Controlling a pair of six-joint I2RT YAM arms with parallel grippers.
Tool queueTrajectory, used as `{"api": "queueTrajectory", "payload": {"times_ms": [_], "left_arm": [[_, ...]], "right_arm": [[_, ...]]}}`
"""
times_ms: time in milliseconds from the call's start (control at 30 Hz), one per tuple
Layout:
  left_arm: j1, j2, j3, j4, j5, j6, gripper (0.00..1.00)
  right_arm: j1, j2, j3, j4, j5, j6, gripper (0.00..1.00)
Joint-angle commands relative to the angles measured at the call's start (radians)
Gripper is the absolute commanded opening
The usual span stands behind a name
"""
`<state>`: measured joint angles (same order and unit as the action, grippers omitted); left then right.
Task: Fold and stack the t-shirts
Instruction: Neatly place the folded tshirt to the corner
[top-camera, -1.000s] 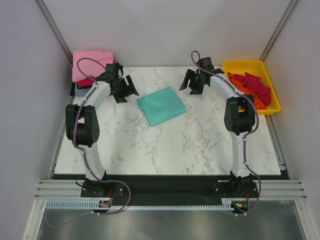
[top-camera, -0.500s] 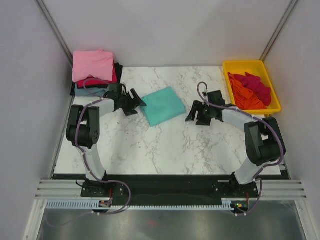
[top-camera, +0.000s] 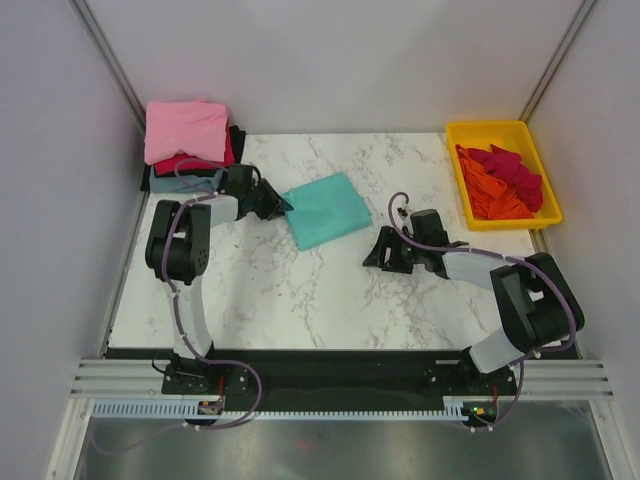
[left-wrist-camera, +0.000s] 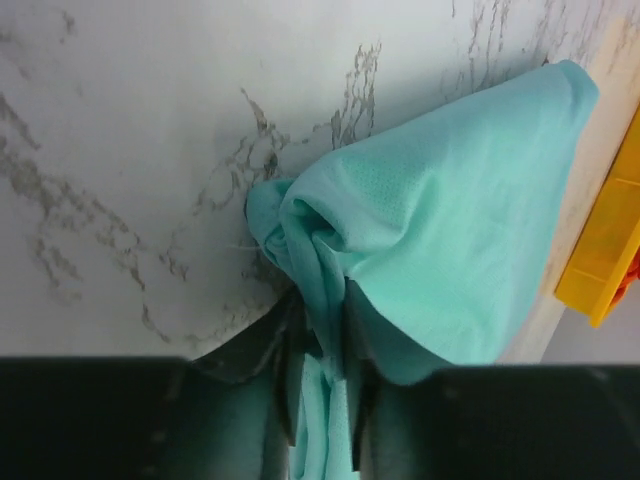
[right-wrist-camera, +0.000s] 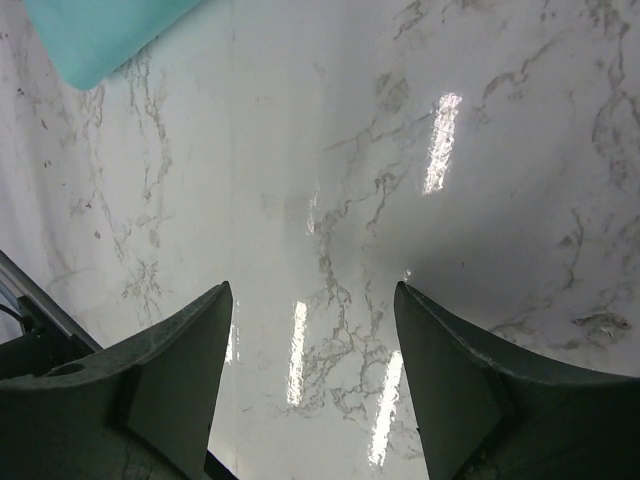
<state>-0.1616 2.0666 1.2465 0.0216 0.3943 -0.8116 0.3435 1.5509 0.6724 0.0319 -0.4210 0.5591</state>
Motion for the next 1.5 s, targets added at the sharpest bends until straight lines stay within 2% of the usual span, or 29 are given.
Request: {"api": "queueTrajectory", "payload": {"times_ms": [0,100,233,300,433,533,800,933,1200,1467], "left_arm": [[-0.009,0.078,0.054,-0.061,-0.081,-0.005,0.25],[-0.009,0.092,0.109,-0.071,-0.075,0.009,0.02],[-0.006,0.066,0.201,-0.115,-0.068,0.077,0.02],[-0.003,0.052,0.255,-0.178,-0.064,0.158,0.02],[0.013,0.053,0.446,-0.322,-0.068,0.313,0.02],[0.04,0.059,0.539,-0.396,-0.051,0.374,0.02],[0.155,0.142,0.815,-0.572,0.081,0.477,0.02],[0.226,0.188,1.007,-0.673,0.109,0.502,0.02],[0.32,0.242,1.235,-0.677,0.247,0.512,0.02],[0.359,0.213,1.271,-0.623,0.207,0.572,0.02]], "right_arm": [[0.02,0.011,-0.066,0.057,0.007,0.005,0.75],[0.031,0.021,-0.108,0.101,0.011,0.004,0.74],[0.051,-0.024,-0.172,0.186,0.046,0.007,0.74],[0.063,-0.054,-0.194,0.207,0.068,0.004,0.74],[0.084,-0.097,-0.238,0.253,0.119,0.015,0.73],[0.086,-0.107,-0.254,0.27,0.139,0.016,0.74],[0.086,-0.095,-0.258,0.292,0.125,0.004,0.74],[0.086,-0.089,-0.258,0.296,0.122,0.001,0.74],[0.084,-0.086,-0.26,0.304,0.119,0.001,0.74],[0.086,-0.084,-0.26,0.306,0.113,-0.002,0.74]]}}
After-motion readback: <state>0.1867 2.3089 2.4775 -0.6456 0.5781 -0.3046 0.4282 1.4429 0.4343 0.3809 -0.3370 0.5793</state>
